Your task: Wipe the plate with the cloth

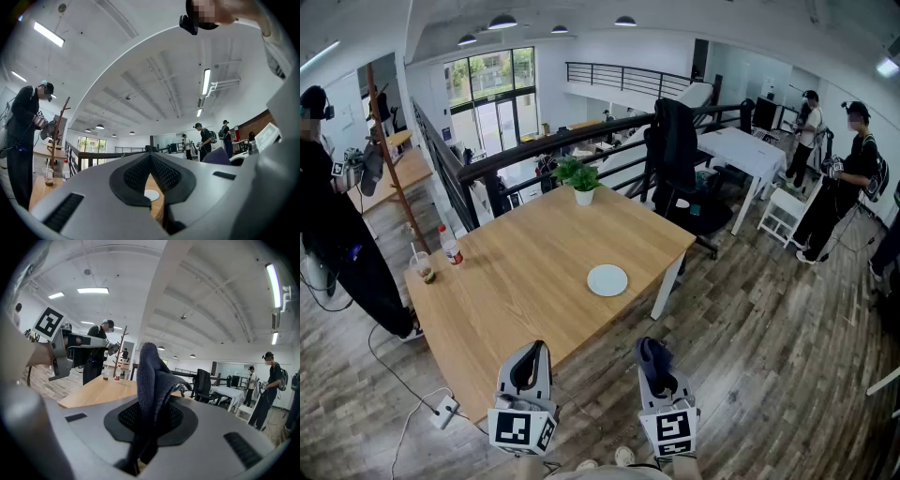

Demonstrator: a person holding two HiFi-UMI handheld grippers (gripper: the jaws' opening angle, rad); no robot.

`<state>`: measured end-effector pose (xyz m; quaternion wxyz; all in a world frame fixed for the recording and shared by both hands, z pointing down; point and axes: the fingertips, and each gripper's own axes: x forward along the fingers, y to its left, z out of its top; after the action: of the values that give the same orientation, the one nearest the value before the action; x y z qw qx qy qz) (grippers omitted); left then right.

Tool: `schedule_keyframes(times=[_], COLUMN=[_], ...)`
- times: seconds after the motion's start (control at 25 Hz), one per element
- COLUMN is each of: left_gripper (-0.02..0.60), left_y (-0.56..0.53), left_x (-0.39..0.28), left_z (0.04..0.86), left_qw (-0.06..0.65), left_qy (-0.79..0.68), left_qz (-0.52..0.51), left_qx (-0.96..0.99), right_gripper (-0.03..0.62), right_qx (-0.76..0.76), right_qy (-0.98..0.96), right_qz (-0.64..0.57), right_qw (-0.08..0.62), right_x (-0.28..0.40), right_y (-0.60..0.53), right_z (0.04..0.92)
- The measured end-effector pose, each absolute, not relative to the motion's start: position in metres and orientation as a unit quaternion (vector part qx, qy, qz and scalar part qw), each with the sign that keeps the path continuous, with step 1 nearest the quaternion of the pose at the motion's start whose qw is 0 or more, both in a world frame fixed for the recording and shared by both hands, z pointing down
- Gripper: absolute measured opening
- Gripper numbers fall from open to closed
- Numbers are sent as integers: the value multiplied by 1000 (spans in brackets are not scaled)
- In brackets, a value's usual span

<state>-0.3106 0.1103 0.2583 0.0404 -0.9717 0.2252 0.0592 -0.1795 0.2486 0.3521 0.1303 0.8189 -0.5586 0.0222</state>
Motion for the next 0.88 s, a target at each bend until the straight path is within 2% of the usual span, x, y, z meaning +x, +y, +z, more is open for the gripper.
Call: schedule_keyframes(times=[0.64, 0.88], left_gripper=[8, 8], left_y=[144, 154], left_x=[-263, -217], left_z=[273, 270], left_qw=[54, 63], left_qy=[220, 216], left_qz=[29, 46], left_qx=[-974, -973], right_gripper=[55, 55], right_qx=[816, 821], right_qy=[-563, -559], right_qz=[33, 46], right_qw=[124, 110], right_x=[-137, -100], right_y=[276, 302], right_z=[373, 385])
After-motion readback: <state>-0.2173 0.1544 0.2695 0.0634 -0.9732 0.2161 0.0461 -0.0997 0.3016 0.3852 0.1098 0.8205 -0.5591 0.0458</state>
